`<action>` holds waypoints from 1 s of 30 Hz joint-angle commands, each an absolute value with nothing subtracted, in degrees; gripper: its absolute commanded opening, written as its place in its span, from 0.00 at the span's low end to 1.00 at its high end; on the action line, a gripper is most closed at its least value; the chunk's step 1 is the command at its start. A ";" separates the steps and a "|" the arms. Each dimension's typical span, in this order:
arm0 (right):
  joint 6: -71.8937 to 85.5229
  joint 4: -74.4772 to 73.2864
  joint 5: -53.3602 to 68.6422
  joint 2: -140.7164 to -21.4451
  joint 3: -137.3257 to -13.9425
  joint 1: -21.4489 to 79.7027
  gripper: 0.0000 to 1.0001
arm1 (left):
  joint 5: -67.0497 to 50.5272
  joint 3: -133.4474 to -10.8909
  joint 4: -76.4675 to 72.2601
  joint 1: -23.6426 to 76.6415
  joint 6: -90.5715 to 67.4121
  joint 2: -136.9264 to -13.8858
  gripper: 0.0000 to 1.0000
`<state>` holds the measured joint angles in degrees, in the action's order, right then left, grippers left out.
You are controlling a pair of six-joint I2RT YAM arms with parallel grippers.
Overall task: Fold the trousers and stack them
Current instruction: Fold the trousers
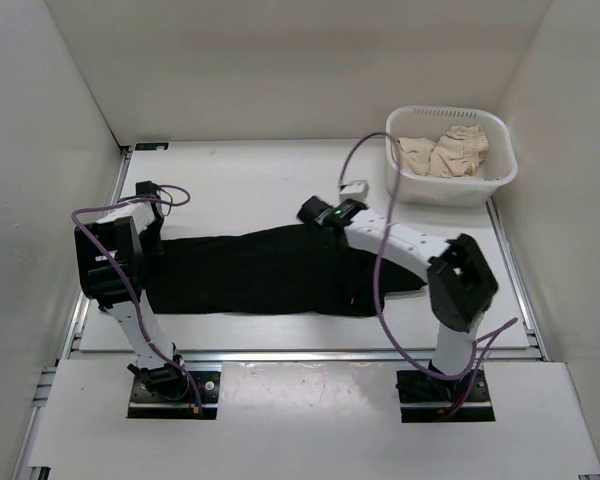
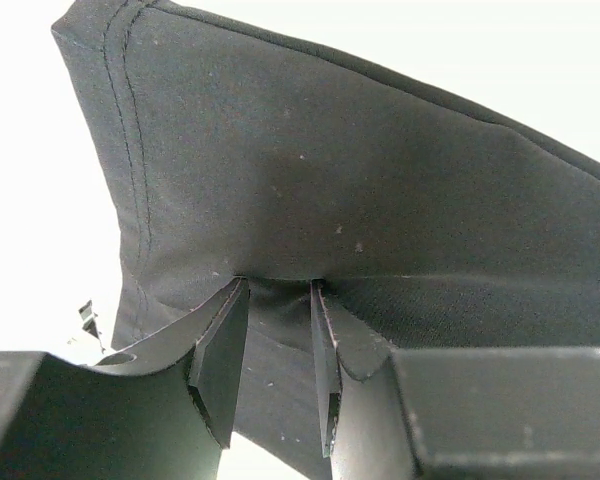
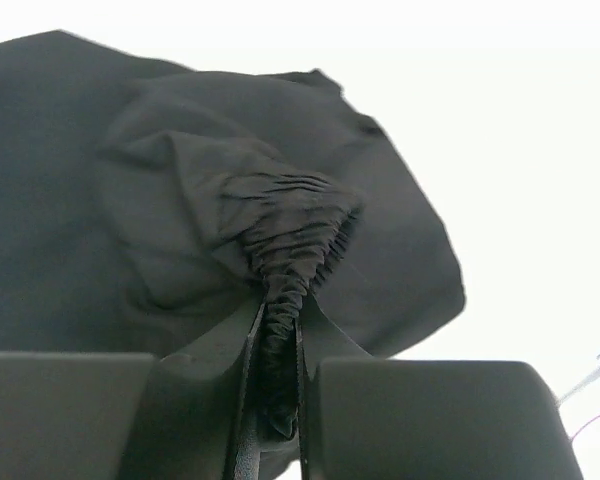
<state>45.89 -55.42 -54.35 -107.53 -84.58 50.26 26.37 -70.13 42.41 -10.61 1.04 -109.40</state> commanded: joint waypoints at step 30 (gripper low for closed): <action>14.95 -42.02 -20.21 -96.76 -76.99 -10.37 0.26 | 23.38 -69.87 41.84 -12.83 0.00 -113.99 0.45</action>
